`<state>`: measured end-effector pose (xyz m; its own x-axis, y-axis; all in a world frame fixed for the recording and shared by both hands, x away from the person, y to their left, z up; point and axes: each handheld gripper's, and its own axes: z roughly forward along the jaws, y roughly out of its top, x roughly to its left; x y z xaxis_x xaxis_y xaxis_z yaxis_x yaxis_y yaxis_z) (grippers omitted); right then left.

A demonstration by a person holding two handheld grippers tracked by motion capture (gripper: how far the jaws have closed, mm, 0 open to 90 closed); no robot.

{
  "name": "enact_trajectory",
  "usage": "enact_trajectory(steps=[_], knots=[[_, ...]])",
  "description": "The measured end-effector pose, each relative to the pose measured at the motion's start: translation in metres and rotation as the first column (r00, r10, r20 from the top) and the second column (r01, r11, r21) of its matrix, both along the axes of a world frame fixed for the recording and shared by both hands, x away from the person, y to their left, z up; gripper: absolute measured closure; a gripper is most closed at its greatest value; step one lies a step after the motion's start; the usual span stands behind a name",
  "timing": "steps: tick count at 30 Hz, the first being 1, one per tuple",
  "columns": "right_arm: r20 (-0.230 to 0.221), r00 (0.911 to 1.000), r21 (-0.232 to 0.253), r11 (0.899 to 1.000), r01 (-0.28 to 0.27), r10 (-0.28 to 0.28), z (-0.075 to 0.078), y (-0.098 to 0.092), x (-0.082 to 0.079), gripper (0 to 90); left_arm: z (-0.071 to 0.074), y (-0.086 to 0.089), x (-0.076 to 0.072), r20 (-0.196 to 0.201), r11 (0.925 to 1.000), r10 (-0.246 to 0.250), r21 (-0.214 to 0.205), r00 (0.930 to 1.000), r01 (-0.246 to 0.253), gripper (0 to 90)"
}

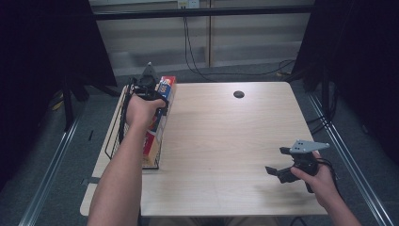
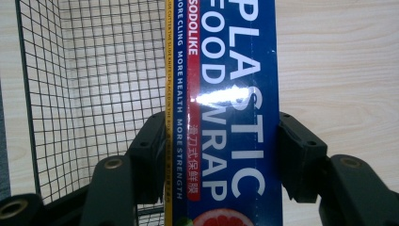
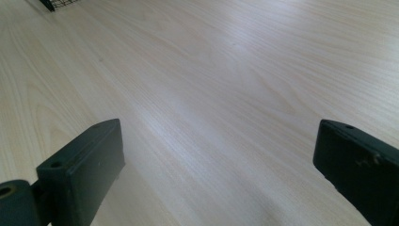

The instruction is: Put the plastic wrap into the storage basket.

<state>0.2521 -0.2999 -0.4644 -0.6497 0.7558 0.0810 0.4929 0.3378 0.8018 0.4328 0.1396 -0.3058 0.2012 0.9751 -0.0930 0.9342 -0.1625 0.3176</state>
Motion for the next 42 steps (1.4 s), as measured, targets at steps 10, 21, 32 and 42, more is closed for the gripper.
enact_trajectory(steps=[10, 21, 32, 42], knots=[[0.0, 1.0, 0.001, 1.0, -0.004, 0.004, 0.0, 0.0, -0.001, 2.3, -0.001, 0.013, -0.001, 0.001, 0.9988, 0.048, 0.001, 0.9988, -0.048, 43.2], [0.002, 1.0, -0.001, 1.0, -0.003, 0.003, 0.0, 0.0, -0.001, 2.4, -0.006, 0.03, -0.002, -0.004, 0.995, 0.1, 0.006, 0.995, -0.1, 43.2], [0.005, 1.0, -0.004, 1.0, 0.001, -0.001, 0.001, -0.001, 0.0, 2.4, -0.012, 0.04, -0.003, -0.014, 0.9907, 0.136, 0.013, 0.9907, -0.135, 43.2], [0.0, 1.0, -0.001, 1.0, -0.003, 0.003, 0.001, 0.0, -0.001, 2.4, -0.017, 0.047, -0.003, -0.012, 0.9883, 0.152, 0.02, 0.9883, -0.151, 43.2]])
